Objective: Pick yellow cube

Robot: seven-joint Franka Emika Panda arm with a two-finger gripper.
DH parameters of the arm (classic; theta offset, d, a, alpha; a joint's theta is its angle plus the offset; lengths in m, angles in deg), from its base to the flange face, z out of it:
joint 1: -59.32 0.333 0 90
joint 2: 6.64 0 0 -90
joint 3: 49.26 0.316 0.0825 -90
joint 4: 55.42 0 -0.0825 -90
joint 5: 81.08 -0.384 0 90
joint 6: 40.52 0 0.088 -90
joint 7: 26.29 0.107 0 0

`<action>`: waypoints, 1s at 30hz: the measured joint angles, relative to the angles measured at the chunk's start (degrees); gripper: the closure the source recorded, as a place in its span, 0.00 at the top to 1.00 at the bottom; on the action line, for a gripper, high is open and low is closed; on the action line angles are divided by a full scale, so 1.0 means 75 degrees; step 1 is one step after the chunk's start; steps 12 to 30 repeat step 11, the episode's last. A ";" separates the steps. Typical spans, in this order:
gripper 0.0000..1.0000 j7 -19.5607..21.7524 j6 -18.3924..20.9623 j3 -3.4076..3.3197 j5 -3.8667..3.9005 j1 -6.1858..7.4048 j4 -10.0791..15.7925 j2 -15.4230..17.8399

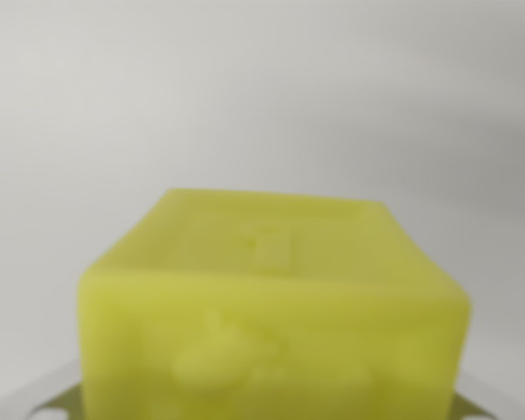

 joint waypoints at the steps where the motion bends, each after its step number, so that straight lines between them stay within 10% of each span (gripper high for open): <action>1: 0.00 0.0000 0.0041 0.0000 0.0000 0.0000 -0.0019 0.0023; 30: 0.00 0.0000 0.0194 0.0000 0.0001 0.0000 -0.0091 0.0102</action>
